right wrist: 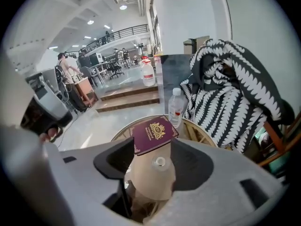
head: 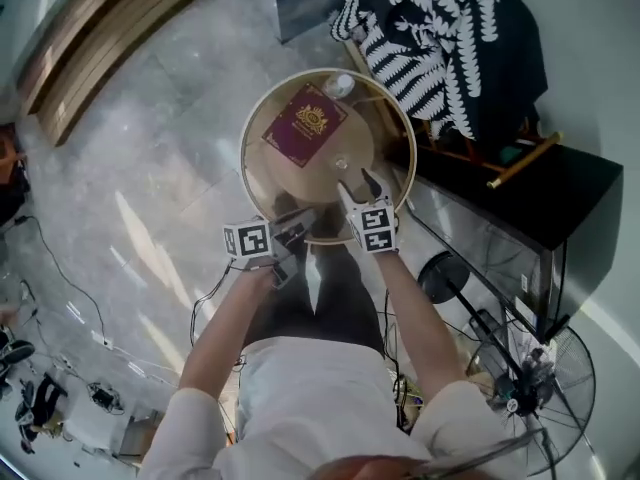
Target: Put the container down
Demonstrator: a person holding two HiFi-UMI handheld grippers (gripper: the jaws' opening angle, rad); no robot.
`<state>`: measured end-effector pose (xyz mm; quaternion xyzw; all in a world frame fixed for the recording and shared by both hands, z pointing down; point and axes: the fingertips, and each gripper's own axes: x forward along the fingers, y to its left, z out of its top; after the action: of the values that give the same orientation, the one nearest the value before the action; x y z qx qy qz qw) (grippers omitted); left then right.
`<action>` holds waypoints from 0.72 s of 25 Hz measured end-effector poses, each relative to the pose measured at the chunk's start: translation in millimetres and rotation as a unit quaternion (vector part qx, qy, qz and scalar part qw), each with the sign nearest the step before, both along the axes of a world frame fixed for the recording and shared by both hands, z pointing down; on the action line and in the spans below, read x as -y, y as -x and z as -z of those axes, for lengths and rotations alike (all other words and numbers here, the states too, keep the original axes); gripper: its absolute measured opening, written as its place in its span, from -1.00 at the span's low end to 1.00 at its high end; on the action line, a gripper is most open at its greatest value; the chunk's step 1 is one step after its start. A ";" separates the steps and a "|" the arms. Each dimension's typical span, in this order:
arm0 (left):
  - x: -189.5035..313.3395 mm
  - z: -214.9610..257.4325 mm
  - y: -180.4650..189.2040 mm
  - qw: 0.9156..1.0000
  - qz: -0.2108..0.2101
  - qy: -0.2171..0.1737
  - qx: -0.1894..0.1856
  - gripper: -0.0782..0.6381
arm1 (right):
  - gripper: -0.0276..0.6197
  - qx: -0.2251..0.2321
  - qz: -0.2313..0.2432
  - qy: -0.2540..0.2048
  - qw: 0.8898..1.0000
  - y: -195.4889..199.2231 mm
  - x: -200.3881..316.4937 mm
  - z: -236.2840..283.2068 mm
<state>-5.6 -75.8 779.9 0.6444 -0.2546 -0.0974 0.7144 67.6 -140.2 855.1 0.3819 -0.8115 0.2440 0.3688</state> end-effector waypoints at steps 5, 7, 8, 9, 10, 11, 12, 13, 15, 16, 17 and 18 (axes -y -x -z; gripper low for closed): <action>6.7 48.2 5.0 0.993 -0.053 -0.077 0.077 -0.75 | -0.29 0.018 -0.015 -0.016 1.000 -3.1 -3.5 64.2; 1.2 73.7 1.1 0.989 -0.071 -0.099 0.089 -0.74 | -0.32 0.030 -0.016 -0.019 0.999 -4.1 -11.4 93.5; -0.9 85.1 -0.3 0.986 -0.079 -0.110 0.096 -0.74 | -0.34 0.036 -0.015 -0.022 0.999 -4.6 -14.5 108.2; -2.3 95.8 -1.2 0.984 -0.086 -0.120 0.102 -0.74 | -0.37 0.040 -0.014 -0.027 0.999 -5.1 -16.8 122.4; -3.2 105.6 -1.5 0.981 -0.092 -0.129 0.109 -0.74 | -0.40 0.044 -0.013 -0.032 0.998 -5.2 -18.8 135.8; -4.5 114.4 -1.4 0.979 -0.099 -0.139 0.116 -0.74 | -0.44 0.047 -0.013 -0.038 0.998 -5.2 -20.9 148.4; -6.4 122.3 -1.1 0.976 -0.107 -0.147 0.123 -0.74 | -0.48 0.049 -0.013 -0.044 0.998 -5.0 -23.4 160.2; -9.4 129.9 -0.7 0.972 -0.117 -0.156 0.131 -0.74 | -0.50 0.052 -0.015 -0.049 0.997 -4.7 -26.8 171.0; -19.0 145.6 0.0 0.965 -0.139 -0.171 0.143 -0.74 | -0.53 0.054 -0.020 -0.056 0.997 -4.3 -37.8 189.8; -25.2 154.0 -0.2 0.962 -0.147 -0.178 0.147 -0.74 | -0.54 0.056 -0.022 -0.059 0.996 -4.8 -45.0 198.7; -31.5 162.4 -0.7 0.959 -0.154 -0.186 0.151 -0.74 | -0.56 0.058 -0.024 -0.060 0.996 -5.9 -52.2 208.1; -36.8 170.9 -1.1 0.956 -0.156 -0.193 0.154 -0.74 | -0.58 0.063 -0.027 -0.062 0.996 -7.6 -58.6 218.1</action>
<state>-4.5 -39.0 609.0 0.8091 -0.2338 0.0685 0.5348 75.3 -81.6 637.0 0.4100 -0.8359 0.2269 0.2857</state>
